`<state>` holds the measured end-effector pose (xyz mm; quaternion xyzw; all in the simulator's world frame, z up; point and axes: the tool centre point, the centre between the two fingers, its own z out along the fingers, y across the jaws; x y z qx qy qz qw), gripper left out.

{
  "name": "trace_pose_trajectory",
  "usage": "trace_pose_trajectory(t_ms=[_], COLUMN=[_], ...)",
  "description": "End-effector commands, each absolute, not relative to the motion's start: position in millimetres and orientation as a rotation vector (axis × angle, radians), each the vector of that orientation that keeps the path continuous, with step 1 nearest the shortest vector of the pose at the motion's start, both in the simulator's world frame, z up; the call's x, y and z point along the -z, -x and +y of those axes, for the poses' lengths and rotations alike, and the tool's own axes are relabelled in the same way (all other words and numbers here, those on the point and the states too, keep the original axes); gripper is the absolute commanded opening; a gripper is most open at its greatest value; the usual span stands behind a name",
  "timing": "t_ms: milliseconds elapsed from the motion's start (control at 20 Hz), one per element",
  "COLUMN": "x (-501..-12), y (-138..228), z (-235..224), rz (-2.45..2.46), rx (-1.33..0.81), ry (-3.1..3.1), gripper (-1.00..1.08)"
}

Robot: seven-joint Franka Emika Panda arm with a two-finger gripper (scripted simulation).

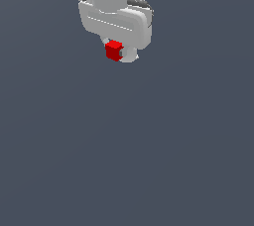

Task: Pick up the red cube and move it to a goal position.

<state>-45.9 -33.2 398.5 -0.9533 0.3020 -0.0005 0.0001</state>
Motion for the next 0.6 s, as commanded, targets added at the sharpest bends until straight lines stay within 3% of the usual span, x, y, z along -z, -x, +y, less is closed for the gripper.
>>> trace_pose_trajectory(t_ms=[0,550], x=[-417,-450], y=[52,62], z=[-32,-29], rz=[0.949,0.948], rx=[0.000,0.000], ry=[2.995,2.996], gripper=[-1.00,-1.00])
